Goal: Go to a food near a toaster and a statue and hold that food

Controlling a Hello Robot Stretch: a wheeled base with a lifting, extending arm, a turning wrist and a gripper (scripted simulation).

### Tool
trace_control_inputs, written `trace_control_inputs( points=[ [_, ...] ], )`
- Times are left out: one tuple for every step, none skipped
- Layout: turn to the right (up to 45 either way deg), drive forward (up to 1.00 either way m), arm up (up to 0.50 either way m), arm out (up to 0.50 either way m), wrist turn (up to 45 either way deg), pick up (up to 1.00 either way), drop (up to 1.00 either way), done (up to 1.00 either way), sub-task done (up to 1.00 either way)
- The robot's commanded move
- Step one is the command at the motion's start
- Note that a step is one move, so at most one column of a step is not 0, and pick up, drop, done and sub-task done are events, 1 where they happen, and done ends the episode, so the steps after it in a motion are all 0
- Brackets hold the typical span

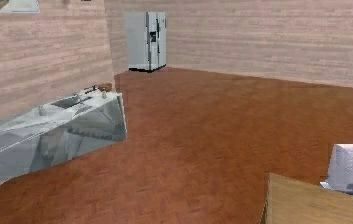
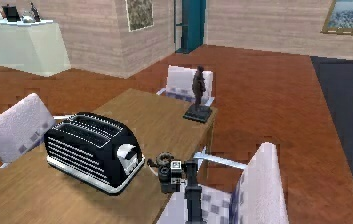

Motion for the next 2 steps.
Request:
trace_control_inputs(
  points=[
    [0.0,0.00,0.10,0.00,0.0,0.00,0.00,0.00,0.00],
    [0.0,0.00,0.00,0.00,0.0,0.00,0.00,1.00,0.00]
  ],
)
